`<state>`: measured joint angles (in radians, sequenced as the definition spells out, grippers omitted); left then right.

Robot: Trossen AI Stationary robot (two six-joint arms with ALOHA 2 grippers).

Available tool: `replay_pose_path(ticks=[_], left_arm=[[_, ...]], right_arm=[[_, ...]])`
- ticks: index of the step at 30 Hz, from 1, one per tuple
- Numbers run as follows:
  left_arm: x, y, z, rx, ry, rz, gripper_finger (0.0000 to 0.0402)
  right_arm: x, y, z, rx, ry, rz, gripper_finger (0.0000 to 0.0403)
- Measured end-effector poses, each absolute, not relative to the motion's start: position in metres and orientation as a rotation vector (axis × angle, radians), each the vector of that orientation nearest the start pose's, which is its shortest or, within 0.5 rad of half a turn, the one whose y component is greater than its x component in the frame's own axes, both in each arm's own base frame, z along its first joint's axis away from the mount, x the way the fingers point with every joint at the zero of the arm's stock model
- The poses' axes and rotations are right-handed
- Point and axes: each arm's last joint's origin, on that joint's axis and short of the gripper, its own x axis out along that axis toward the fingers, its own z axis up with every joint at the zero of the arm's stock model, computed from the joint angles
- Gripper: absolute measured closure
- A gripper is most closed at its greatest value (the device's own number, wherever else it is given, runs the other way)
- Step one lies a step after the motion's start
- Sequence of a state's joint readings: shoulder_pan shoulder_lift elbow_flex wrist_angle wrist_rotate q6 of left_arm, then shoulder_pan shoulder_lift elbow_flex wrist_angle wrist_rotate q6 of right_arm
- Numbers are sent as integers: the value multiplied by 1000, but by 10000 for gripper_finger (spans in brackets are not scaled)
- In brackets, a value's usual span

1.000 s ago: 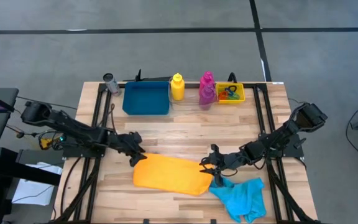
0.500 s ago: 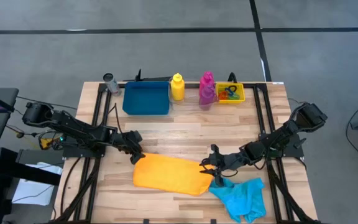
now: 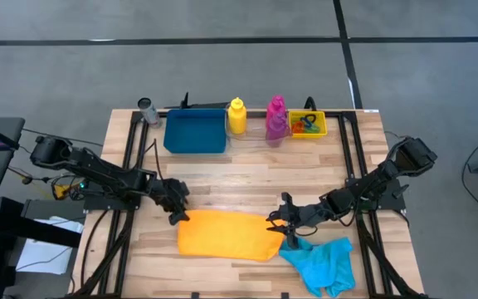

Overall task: Pick & Place Sports Items
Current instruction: Fold the orange towel

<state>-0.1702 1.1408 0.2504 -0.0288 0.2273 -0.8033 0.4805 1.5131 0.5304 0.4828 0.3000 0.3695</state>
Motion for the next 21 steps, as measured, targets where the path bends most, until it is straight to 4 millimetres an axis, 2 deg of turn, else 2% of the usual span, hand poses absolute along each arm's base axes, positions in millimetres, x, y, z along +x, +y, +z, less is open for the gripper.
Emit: replay_pose_path(ticks=[5, 9, 13, 19, 21], left_arm=[[165, -39, 114, -763, 1032, 12, 189], [164, -40, 114, -747, 1026, 32, 212], [164, -39, 113, -737, 1020, 55, 267], [163, -36, 112, -698, 995, 136, 380], [164, -33, 112, -680, 970, 187, 393]], right_arm=[[247, 119, 151, 171, 487, 89, 265], [247, 119, 151, 171, 488, 89, 265], [247, 119, 151, 171, 488, 89, 265], [247, 119, 151, 171, 487, 89, 265], [247, 119, 151, 171, 487, 89, 265]])
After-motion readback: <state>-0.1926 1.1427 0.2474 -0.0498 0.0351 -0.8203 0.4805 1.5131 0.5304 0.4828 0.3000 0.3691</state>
